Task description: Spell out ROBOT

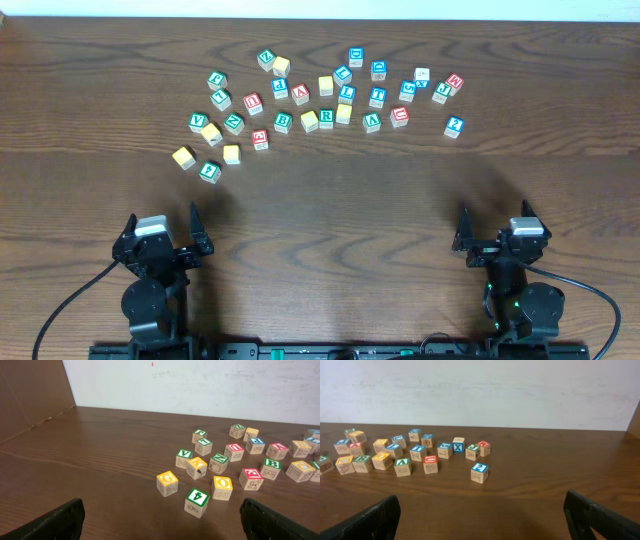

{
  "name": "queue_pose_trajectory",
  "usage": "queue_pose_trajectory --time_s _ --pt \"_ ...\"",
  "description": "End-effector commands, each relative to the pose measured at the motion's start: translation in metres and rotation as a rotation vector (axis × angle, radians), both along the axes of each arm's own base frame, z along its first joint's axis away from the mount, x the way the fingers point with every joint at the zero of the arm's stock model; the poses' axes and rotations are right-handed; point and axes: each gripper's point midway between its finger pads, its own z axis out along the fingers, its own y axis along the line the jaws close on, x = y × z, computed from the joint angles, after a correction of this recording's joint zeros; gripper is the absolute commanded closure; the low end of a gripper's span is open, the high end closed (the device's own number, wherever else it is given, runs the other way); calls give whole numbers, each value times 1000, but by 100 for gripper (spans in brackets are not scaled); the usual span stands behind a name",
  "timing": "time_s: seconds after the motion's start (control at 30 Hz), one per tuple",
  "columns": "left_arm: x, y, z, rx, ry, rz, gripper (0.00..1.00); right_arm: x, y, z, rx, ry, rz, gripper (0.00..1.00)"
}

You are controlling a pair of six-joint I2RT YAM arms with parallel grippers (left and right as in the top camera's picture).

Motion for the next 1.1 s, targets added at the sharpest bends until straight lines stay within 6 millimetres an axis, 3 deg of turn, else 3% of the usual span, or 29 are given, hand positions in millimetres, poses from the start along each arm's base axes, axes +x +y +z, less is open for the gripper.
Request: queue_pose_trajectory --time_s 0.0,1.07 --pt "0 3 -16 5 37 13 2 0 3 1 -4 -4 16 1" --pt "1 3 -13 6 26 13 2 1 7 -9 -2 37 37 1"
